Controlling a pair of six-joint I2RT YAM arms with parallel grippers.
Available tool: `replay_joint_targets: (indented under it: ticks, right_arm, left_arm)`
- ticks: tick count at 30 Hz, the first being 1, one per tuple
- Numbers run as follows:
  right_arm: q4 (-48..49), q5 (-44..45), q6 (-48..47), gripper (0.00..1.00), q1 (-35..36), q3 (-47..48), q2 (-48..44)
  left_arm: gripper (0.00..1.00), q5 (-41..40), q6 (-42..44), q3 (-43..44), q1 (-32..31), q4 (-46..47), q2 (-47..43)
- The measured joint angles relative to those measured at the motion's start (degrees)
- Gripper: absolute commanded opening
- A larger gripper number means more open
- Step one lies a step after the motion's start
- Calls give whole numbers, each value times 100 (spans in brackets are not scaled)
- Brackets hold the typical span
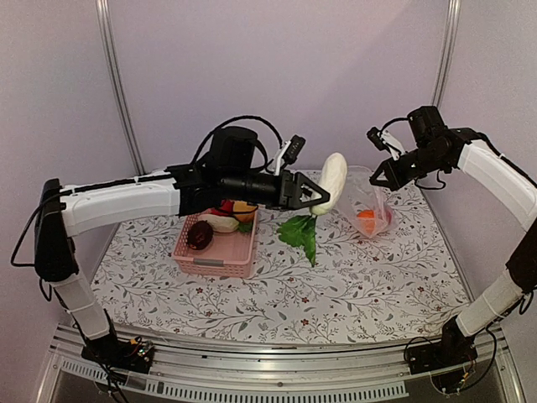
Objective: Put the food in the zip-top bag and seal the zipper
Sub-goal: Place the fake vegetable in the zipper food storage bag.
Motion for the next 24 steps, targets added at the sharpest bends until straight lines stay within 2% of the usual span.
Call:
replay_joint_targets:
  ticks: [3, 10, 24]
  right_arm:
    - [2, 90, -28, 0, 33, 0, 0]
    - [0, 275, -105, 0, 157, 0, -4]
    - [-31, 293, -269, 0, 348, -50, -326]
  left_arm:
    - [27, 352, -780, 76, -74, 625, 511]
    - [27, 776, -2179, 192, -116, 1394, 1220]
    - [27, 953, -4146, 363, -118, 1880, 1832]
